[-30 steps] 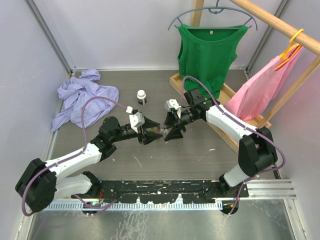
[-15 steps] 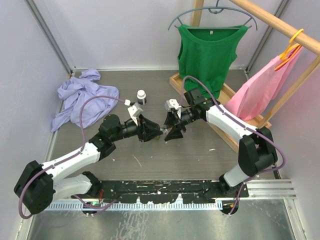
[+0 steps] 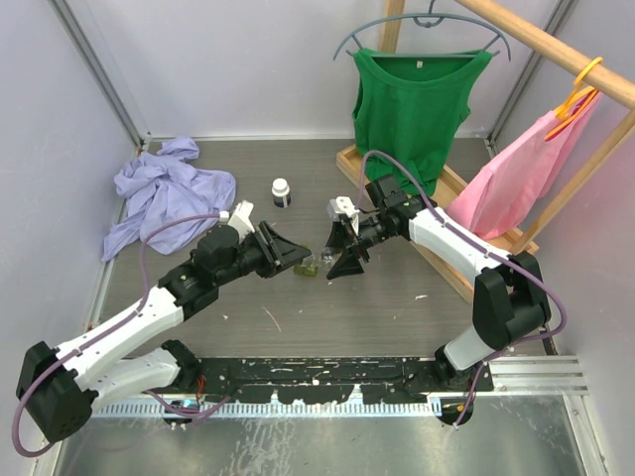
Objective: Sort the pills into containers
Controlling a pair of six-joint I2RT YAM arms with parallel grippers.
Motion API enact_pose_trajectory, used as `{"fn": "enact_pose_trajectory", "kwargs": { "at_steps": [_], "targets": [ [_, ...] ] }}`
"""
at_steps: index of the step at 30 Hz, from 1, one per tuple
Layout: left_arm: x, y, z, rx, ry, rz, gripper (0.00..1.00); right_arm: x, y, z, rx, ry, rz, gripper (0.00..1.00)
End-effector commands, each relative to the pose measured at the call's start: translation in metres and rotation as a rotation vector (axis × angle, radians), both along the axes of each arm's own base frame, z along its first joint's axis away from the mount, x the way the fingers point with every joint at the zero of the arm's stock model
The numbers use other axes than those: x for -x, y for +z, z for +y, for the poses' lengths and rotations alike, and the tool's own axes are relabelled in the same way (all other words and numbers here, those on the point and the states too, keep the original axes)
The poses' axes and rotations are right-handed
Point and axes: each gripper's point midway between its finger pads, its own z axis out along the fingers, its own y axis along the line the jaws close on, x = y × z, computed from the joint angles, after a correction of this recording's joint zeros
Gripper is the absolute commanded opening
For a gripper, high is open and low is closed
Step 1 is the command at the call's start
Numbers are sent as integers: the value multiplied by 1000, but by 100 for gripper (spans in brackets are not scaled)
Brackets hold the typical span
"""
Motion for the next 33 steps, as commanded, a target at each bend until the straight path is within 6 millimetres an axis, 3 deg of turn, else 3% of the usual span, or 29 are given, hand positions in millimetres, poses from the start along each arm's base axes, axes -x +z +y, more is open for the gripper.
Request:
{"fn": "enact_pose_trajectory", "kwargs": {
  "at_steps": [1,2,6,10,12,15,18,20,23,25,26,27,29,30,31,32,33],
  "targets": [
    [-8,19,9,46,102,15,0,-2,17,2,-45,10,-35,1],
    [-10,11,15,2,125,11,0,-2,19,2,-49,9,-34,1],
    [-16,-53,58,-277,215,70,1,0,36,1,-108,17,-5,1],
    [-14,-111,99,-436,229,240,0,2,89,3,-191,29,13,1],
    [-19,-128,119,-465,280,301,0,-14,113,11,-152,-99,25,1],
    [-29,-139,140,-533,364,312,0,-59,175,15,-222,-378,-69,1],
    [-35,-145,160,-616,429,336,0,-82,240,16,-312,-550,5,1],
    [-36,-149,166,-646,440,349,0,-67,284,21,-441,-484,175,1],
    [-37,-156,169,-658,438,362,4,14,340,12,-680,-100,302,1],
    [-36,-160,173,-677,439,370,5,54,350,5,-703,0,158,1],
    [-35,-162,177,-689,442,373,6,59,351,4,-682,-8,48,1],
    [-35,-163,180,-697,447,374,7,44,352,2,-659,-81,-3,1],
    [-34,-167,184,-702,462,373,12,-21,350,-9,-588,-398,56,1],
    [-36,-167,186,-700,472,371,15,-45,345,-16,-538,-522,2,1],
    [-38,-167,187,-699,480,367,20,-50,345,-19,-517,-548,-76,1],
    [-40,-167,189,-704,488,364,25,-41,348,-18,-533,-490,-94,1],
    [-42,-168,192,-713,497,364,30,-10,351,-14,-554,-311,-83,1]
  ]
}}
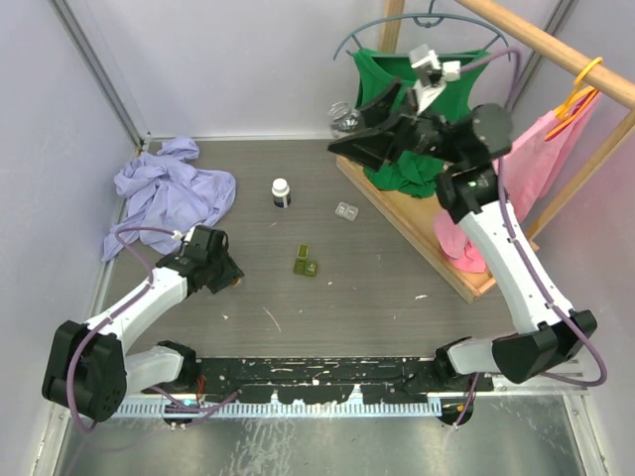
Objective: Sort the pills into containers
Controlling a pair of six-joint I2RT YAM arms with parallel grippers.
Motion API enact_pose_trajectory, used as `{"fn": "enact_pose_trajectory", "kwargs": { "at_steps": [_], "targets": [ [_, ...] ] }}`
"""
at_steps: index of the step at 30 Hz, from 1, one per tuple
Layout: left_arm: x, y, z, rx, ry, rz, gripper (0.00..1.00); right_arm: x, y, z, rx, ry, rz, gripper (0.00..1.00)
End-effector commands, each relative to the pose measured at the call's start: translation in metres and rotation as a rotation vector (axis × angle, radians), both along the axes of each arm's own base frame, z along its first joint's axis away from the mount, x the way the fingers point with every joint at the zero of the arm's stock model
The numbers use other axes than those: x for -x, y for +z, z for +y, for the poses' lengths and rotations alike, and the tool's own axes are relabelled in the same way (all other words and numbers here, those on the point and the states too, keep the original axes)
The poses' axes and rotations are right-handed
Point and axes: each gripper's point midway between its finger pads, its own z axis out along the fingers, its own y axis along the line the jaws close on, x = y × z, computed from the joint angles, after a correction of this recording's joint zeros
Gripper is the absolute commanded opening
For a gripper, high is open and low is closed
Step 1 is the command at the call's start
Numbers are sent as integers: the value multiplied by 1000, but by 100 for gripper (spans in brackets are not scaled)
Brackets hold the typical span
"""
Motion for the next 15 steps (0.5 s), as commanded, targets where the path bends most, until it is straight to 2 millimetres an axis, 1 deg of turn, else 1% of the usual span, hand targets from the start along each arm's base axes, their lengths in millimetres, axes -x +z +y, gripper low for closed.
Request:
{"fn": "enact_pose_trajectory", "kwargs": {
  "at_steps": [1,2,3,4,5,6,7,8,9,10,11,13,14,15],
  "targets": [
    [-14,3,15,-62,27,-44,33,66,17,-14,-20,211,-259,1],
    [-15,0,18,-80,28,-34,36,95,12,-20,-77,310,-250,1],
    [-16,-2,22,-92,34,-24,39,93,17,-22,-126,262,-315,1],
    [-17,-4,25,-101,36,-16,42,66,30,-21,-127,120,-293,1],
    [-17,-6,28,-112,39,-5,45,17,30,-21,-48,-97,-231,1],
    [-17,-9,29,-116,39,6,46,-15,9,-23,100,-254,-161,1],
    [-18,-11,29,-116,38,13,46,-20,-12,-23,178,-260,-190,1],
    [-18,-14,29,-114,37,23,47,-18,-23,-24,194,-243,-198,1],
    [-19,-15,29,-112,36,26,47,-12,-40,-22,220,-196,-200,1],
    [-18,-18,29,-111,35,39,49,0,-55,-19,238,-127,-221,1],
    [-18,-22,29,-114,31,56,50,7,-73,-17,249,-83,-225,1],
    [-19,-21,28,-110,21,62,54,14,-111,-17,289,-27,-237,1],
    [-20,-18,26,-108,8,58,56,15,-133,-18,320,-5,-255,1],
    [-20,-16,25,-103,-2,52,60,17,-149,-18,341,12,-276,1]
  ]
}}
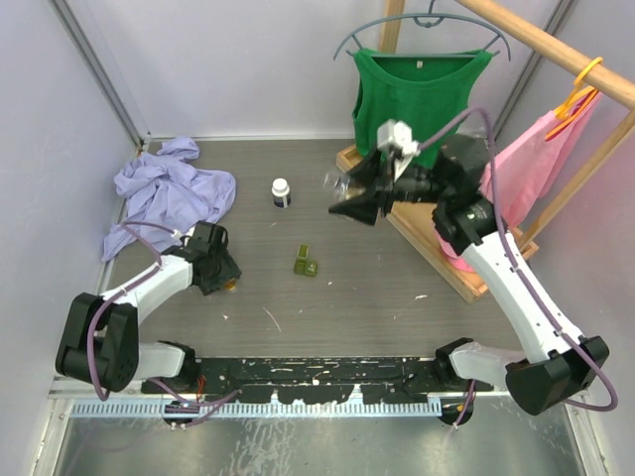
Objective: Sort the pills into containers
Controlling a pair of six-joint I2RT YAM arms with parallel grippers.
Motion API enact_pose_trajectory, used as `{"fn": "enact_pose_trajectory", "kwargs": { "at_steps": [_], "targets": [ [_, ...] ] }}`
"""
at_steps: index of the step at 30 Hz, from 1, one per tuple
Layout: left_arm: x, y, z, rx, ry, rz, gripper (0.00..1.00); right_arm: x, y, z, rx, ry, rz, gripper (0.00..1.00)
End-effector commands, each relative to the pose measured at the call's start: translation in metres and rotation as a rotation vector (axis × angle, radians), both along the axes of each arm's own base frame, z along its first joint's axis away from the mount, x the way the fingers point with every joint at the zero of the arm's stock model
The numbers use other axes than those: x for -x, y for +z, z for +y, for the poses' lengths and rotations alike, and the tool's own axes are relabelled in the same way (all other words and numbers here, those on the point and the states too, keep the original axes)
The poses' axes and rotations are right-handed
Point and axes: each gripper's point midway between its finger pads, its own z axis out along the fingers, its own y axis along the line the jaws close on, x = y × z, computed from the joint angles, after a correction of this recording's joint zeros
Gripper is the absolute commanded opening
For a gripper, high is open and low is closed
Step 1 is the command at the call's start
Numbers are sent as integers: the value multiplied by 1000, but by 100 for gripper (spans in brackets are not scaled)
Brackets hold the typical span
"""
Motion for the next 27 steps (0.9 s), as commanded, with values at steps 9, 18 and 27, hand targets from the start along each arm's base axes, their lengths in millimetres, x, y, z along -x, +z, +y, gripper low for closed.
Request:
{"fn": "enact_pose_trajectory", "kwargs": {
  "at_steps": [9,18,27],
  "targets": [
    [-13,72,-35,165,-234,-269,93,7,-203,-9,317,128,-46,1],
    [-11,94,-93,515,-370,-440,56,-28,-271,-11,483,57,67,1],
    [-31,44,-135,513,-429,-275,29,-34,-296,-17,542,30,132,1]
  ]
}}
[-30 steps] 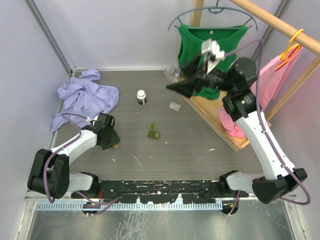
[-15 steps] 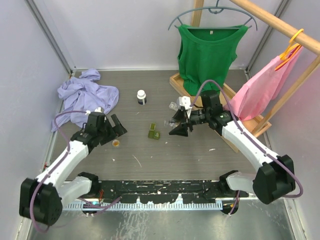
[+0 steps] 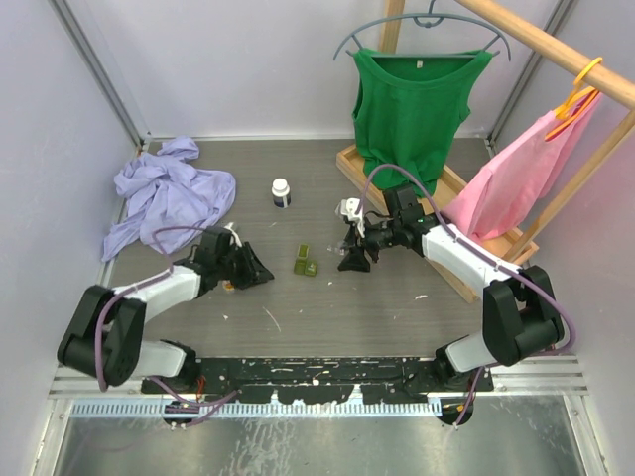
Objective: Sort the pills into containers
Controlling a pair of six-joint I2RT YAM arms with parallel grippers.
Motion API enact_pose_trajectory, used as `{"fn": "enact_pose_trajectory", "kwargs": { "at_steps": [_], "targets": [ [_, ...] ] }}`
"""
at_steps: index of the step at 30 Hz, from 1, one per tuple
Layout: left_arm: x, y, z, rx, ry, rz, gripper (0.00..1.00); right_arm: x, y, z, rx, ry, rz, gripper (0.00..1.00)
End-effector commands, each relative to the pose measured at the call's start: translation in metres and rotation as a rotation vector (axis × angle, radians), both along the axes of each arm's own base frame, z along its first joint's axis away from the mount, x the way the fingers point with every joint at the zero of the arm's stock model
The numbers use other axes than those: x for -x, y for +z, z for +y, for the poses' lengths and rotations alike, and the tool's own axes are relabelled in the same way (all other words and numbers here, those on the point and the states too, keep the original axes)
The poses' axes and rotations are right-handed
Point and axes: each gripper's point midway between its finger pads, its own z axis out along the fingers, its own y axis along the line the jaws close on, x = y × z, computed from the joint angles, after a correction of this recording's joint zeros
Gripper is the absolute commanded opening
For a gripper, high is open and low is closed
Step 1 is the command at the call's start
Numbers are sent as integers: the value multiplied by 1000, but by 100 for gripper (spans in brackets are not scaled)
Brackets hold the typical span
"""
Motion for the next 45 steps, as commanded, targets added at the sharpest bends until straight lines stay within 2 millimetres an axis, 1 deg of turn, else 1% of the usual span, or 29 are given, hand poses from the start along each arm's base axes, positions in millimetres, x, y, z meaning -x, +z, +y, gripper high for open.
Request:
{"fn": "enact_pose_trajectory", "kwargs": {
  "at_steps": [1,5,7,11,15,19,24,26,29,34,35,38,40,42,44,45],
  "targets": [
    [-30,14,-34,38,-58,-89,29,-13,13,3,-3,-4,-75,1],
    [-42,-7,-39,-26,-64,-61,28,-10,8,3,-2,5,-55,1],
    [-44,-16,-42,-51,-72,-49,27,-8,5,3,-1,21,-43,1],
    [-45,-26,-49,-80,-94,-34,27,-7,4,4,4,34,-29,1],
    [-42,-27,-56,-74,-117,-27,27,-6,4,3,5,34,-28,1],
    [-31,-22,-68,-72,-161,-27,26,-7,3,3,10,29,-29,1],
    [-18,-22,-79,-72,-197,-18,26,-10,-1,1,29,13,-30,1],
    [-16,-23,-77,-77,-193,-18,26,-12,-2,0,37,5,-30,1],
    [-14,-21,-68,-113,-182,-26,27,-16,-9,0,69,0,-44,1],
    [-9,-8,-48,-177,-151,-70,29,-14,-20,9,170,85,-123,1],
    [-8,-5,-44,-190,-144,-84,30,-12,-23,14,189,119,-140,1],
    [-3,8,-28,-231,-116,-120,31,-13,-32,20,238,191,-186,1],
    [-1,30,-17,-243,-92,-185,34,-18,-36,23,262,217,-205,1],
    [4,49,-5,-265,-75,-245,38,-28,-37,27,287,231,-227,1],
    [8,68,9,-289,-57,-313,44,-33,-39,30,310,250,-239,1],
    [11,78,16,-305,-51,-351,48,-35,-41,33,320,259,-247,1]
  ]
}}
